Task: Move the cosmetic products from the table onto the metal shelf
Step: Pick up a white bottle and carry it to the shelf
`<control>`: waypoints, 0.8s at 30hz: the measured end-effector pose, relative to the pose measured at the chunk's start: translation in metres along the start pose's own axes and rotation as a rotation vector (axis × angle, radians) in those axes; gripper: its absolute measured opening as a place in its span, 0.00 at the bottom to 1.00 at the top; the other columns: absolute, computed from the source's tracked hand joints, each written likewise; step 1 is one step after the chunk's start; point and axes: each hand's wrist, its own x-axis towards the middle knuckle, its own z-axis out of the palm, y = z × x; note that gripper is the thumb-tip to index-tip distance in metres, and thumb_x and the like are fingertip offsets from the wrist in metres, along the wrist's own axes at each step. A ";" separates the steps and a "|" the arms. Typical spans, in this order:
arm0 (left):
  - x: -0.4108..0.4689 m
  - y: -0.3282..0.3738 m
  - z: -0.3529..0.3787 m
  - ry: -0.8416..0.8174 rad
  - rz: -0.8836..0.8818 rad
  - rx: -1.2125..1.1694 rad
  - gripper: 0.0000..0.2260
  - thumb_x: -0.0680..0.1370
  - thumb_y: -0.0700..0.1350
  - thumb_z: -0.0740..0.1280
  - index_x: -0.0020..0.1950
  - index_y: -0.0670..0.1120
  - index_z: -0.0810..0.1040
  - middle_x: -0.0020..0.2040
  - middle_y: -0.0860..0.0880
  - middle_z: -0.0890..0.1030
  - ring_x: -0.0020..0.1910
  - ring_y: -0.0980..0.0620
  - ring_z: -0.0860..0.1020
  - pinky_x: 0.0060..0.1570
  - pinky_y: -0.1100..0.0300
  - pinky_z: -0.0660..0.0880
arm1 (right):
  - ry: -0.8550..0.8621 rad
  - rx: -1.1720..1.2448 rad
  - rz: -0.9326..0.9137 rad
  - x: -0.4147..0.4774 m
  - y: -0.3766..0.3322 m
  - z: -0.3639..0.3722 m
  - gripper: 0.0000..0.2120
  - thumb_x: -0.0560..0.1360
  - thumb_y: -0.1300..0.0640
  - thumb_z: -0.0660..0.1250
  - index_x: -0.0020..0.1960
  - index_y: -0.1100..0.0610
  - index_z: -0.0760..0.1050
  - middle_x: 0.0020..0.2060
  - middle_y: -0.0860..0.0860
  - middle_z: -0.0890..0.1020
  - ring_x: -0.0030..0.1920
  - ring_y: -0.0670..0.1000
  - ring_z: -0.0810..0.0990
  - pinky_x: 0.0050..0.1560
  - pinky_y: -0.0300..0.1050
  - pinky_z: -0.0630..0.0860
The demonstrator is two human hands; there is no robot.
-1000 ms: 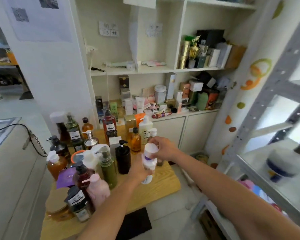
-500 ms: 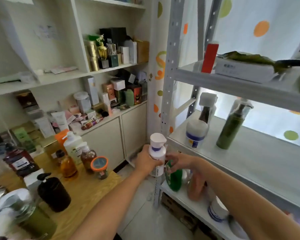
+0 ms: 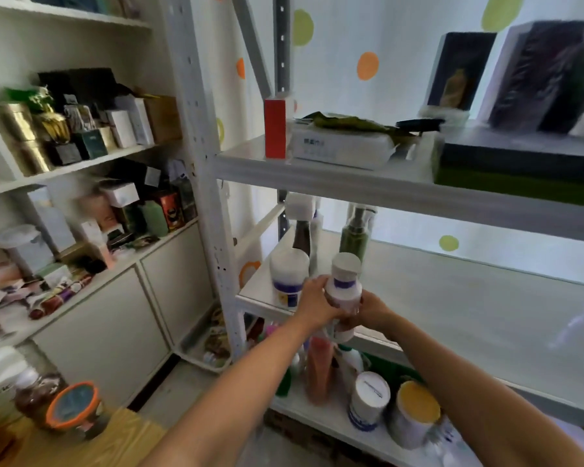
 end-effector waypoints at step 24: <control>0.066 0.004 0.017 -0.240 0.047 -0.067 0.30 0.70 0.40 0.76 0.68 0.45 0.68 0.60 0.49 0.75 0.57 0.54 0.72 0.63 0.60 0.68 | 0.139 0.144 -0.043 0.057 0.051 0.006 0.38 0.61 0.60 0.80 0.66 0.56 0.66 0.53 0.49 0.74 0.53 0.51 0.74 0.52 0.40 0.71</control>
